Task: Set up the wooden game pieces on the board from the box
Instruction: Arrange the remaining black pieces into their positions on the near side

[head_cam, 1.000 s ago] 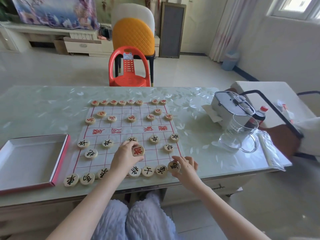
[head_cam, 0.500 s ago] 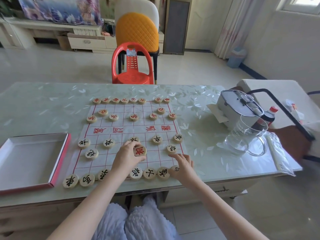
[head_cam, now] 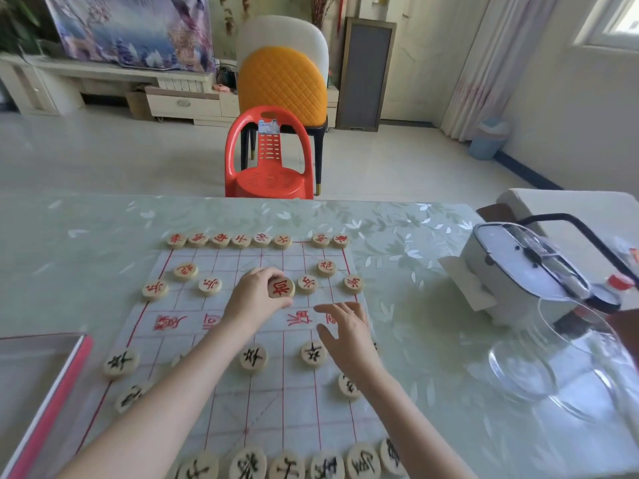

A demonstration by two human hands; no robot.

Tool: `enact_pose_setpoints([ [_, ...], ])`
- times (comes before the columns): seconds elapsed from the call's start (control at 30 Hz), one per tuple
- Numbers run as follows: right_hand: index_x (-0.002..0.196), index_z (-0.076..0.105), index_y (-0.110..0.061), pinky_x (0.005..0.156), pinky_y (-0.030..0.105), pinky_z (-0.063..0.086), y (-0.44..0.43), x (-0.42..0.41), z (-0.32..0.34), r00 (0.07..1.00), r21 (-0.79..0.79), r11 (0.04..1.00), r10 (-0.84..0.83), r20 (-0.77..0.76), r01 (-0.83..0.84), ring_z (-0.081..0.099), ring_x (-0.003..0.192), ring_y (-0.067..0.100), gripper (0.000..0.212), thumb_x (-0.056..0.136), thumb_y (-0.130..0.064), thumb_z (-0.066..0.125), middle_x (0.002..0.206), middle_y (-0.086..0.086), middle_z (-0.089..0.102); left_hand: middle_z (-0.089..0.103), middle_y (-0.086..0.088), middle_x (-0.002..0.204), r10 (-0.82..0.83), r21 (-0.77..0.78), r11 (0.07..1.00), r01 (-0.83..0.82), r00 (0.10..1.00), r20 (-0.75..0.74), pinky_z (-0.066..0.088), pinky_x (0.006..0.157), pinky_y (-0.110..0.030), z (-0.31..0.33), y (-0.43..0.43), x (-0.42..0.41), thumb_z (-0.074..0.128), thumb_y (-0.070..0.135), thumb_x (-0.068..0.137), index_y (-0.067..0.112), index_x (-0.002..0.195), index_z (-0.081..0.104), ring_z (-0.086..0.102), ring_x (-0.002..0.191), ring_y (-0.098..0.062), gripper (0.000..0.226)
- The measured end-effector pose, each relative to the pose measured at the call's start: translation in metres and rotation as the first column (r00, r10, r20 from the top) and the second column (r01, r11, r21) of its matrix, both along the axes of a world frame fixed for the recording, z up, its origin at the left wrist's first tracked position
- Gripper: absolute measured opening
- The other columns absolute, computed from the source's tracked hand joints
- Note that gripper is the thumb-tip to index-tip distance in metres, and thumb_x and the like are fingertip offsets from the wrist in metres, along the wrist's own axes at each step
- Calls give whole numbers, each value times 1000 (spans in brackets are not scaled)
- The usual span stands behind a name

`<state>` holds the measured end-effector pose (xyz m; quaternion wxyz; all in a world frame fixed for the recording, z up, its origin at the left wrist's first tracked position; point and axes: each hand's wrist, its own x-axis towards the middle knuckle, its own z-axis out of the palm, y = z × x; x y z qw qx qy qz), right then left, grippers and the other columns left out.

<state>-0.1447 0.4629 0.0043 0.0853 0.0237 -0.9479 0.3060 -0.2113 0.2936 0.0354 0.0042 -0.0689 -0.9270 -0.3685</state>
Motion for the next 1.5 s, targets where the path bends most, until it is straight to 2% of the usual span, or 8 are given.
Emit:
enact_pose_setpoints([
  [0.1,123,56,-24,101,24,24,9,-42,-2,999,-39,999,-38,-14,37,34,123,17,33,89,-23,54,120,-6,59,57,-4,114,8,18,1000,-8,1000,-23,43,92,-31,-13,21,-51,80,26,67,16,112,60,52,109,-22,50],
  [0.27,124,54,-25,102,31,27,16,-105,-17,998,-48,998,-49,28,51,34,121,19,37,88,-31,56,126,-8,56,59,-7,115,49,-38,998,-52,996,-70,45,91,-35,-44,46,-125,80,26,66,17,110,61,51,108,-24,48],
  [0.43,122,55,-28,90,25,22,20,-135,-31,998,-95,994,-53,33,55,33,120,15,35,87,-33,58,122,-10,57,61,-8,114,67,-149,984,-96,980,-187,37,89,-32,-68,53,-175,78,29,69,15,114,60,49,109,-26,51],
  [0.77,115,60,-28,106,35,29,42,-141,-36,991,-273,954,-116,60,129,31,118,10,26,89,-28,56,114,-11,59,58,-1,125,-36,-396,916,-61,972,-234,27,90,-36,-86,68,-219,68,45,75,24,121,57,36,117,-26,51],
  [1.0,116,60,-29,107,32,29,38,-129,-40,991,-351,929,-94,96,122,32,118,8,29,88,-23,57,101,-27,52,51,0,134,26,-302,948,-102,969,-246,24,95,-35,-89,64,-214,65,47,78,21,131,50,31,126,-24,61],
  [1.23,118,58,-29,108,33,27,19,-109,-36,989,-340,934,-72,131,114,29,125,10,30,88,-25,56,122,-14,56,60,0,120,61,-146,982,-117,938,-342,26,91,-33,-58,40,-178,65,36,81,23,115,62,36,119,-24,37],
  [1.37,114,59,-30,100,42,40,2,-90,-17,987,-334,937,-51,154,100,30,117,9,27,88,-24,57,99,-35,45,64,3,111,65,-82,992,-96,943,-325,26,91,-32,-37,16,-134,66,34,81,24,105,67,39,115,-22,26],
  [1.5,116,59,-28,101,28,30,-20,-65,9,991,-282,957,-39,127,73,35,120,13,27,89,-23,56,114,-17,57,62,-1,115,51,-79,994,-73,968,-247,24,94,-29,-11,-12,-87,63,30,83,26,106,67,39,119,-21,24],
])
